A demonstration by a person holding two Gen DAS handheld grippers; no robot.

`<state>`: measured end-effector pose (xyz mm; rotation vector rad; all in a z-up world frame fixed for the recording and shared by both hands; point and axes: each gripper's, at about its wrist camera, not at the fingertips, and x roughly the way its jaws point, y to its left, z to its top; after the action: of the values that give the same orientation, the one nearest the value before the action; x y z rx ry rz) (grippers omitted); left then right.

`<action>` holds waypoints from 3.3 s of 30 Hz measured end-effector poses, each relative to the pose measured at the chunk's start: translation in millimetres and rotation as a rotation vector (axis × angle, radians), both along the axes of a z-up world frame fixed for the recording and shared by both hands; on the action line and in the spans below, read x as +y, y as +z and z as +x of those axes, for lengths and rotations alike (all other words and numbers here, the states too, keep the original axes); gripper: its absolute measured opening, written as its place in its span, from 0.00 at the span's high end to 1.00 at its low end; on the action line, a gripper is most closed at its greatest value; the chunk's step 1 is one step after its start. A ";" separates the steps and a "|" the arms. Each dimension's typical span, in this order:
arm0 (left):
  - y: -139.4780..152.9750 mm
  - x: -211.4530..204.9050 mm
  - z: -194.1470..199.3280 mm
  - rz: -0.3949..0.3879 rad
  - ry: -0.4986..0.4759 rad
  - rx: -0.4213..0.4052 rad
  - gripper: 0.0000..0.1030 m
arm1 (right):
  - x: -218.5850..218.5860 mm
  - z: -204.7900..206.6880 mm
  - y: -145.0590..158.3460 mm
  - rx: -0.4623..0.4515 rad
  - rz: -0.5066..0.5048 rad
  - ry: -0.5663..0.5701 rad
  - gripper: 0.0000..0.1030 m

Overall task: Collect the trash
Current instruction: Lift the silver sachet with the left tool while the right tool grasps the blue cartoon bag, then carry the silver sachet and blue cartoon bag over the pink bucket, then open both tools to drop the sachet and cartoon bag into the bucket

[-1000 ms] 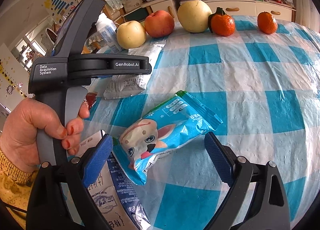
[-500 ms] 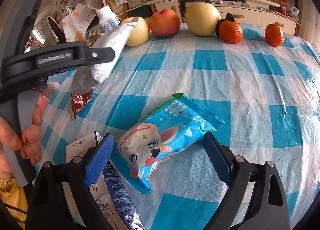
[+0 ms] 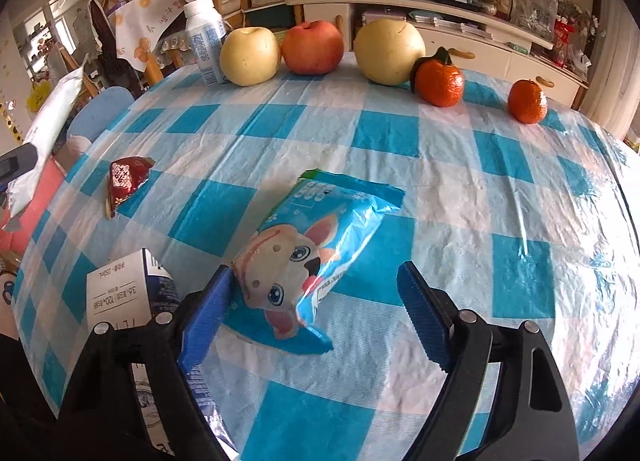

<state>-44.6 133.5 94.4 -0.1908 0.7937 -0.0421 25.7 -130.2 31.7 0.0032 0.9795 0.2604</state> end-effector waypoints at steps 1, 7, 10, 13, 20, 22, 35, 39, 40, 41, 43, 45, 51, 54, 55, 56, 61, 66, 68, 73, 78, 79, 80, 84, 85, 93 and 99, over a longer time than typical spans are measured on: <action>-0.3 4.7 -1.7 -0.006 0.006 -0.003 0.27 | -3.2 0.0 1.0 -0.005 -0.010 -0.016 0.19; -14.9 13.8 2.5 -0.002 0.006 0.010 0.26 | -5.7 -0.3 5.2 -0.042 0.013 -0.049 0.17; -24.4 15.2 6.1 -0.005 -0.007 0.025 0.26 | 5.2 -0.5 3.8 -0.051 0.000 -0.027 0.17; -26.2 15.4 7.7 -0.001 -0.018 0.023 0.26 | 10.6 1.6 -1.2 -0.048 -0.028 -0.025 0.18; -30.3 18.5 6.8 -0.002 -0.032 0.034 0.26 | 13.3 6.5 -8.0 -0.041 -0.025 -0.022 0.32; -32.6 21.3 7.5 -0.012 -0.031 0.040 0.26 | 14.8 6.8 -8.9 -0.042 -0.029 -0.019 0.35; -36.2 30.3 7.2 -0.011 -0.025 0.037 0.28 | 12.0 3.6 -5.0 -0.080 -0.019 -0.015 0.57; -32.9 33.1 5.0 -0.022 -0.033 0.021 0.28 | 10.3 -1.0 -2.5 -0.097 -0.012 -0.021 0.59; -33.7 33.9 5.8 -0.022 -0.033 0.025 0.28 | 10.0 -2.2 -1.5 -0.103 -0.014 -0.023 0.59; -34.6 34.1 6.3 -0.018 -0.035 0.032 0.28 | 9.9 -3.3 -0.2 -0.109 -0.015 -0.026 0.59; -38.0 36.2 7.3 -0.020 -0.038 0.049 0.28 | 9.8 -6.5 4.1 -0.125 -0.014 -0.032 0.59; -42.3 39.4 7.8 -0.022 -0.031 0.072 0.28 | 10.6 -10.1 9.4 -0.144 -0.016 -0.030 0.59; -61.9 37.1 10.5 -0.048 -0.014 0.144 0.17 | 16.5 -19.1 22.3 -0.181 -0.023 -0.012 0.59; -72.3 30.5 15.9 -0.021 -0.005 0.171 0.14 | 20.9 -22.6 26.1 -0.193 -0.029 0.002 0.59; -76.3 29.1 18.5 -0.015 0.001 0.184 0.14 | 22.7 -23.4 27.1 -0.195 -0.029 0.007 0.59; -79.1 28.4 20.7 -0.008 0.009 0.192 0.13 | 24.4 -24.3 28.3 -0.198 -0.030 0.012 0.59; -85.4 26.9 27.2 0.008 0.026 0.196 0.12 | 29.0 -28.8 34.5 -0.216 -0.029 0.022 0.59; -85.6 22.9 29.7 0.035 0.008 0.181 0.21 | 34.3 -34.9 41.0 -0.227 -0.008 0.038 0.59; -84.4 22.1 29.2 0.035 0.004 0.175 0.24 | 39.1 -37.7 43.3 -0.228 0.003 0.049 0.59; -81.3 29.0 27.5 -0.005 0.003 0.166 0.28 | 52.4 -44.8 48.7 -0.224 0.033 0.069 0.59; -73.0 36.9 22.7 -0.042 0.007 0.141 0.29 | 64.0 -50.1 54.5 -0.224 0.055 0.081 0.59; -70.4 39.2 21.6 -0.047 0.009 0.132 0.29 | 66.5 -50.9 56.2 -0.224 0.061 0.083 0.59; -66.4 41.8 19.6 -0.052 0.013 0.120 0.29 | 69.3 -51.9 58.3 -0.226 0.068 0.086 0.59; -47.0 58.3 11.1 -0.061 0.047 0.065 0.29 | 82.8 -55.4 67.5 -0.237 0.088 0.107 0.59; -41.3 63.6 8.4 -0.062 0.059 0.048 0.29 | 87.4 -56.3 69.5 -0.239 0.090 0.113 0.59; -4.1 119.6 -14.9 -0.044 0.196 -0.058 0.29 | 136.8 -62.4 84.8 -0.247 0.119 0.189 0.59; 12.6 175.1 -35.2 -0.021 0.343 -0.098 0.29 | 189.2 -63.5 96.6 -0.247 0.151 0.279 0.59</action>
<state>-79.8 308.6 106.9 -0.3397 0.6548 0.2623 -37.8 59.0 128.3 -0.0273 0.7107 0.5774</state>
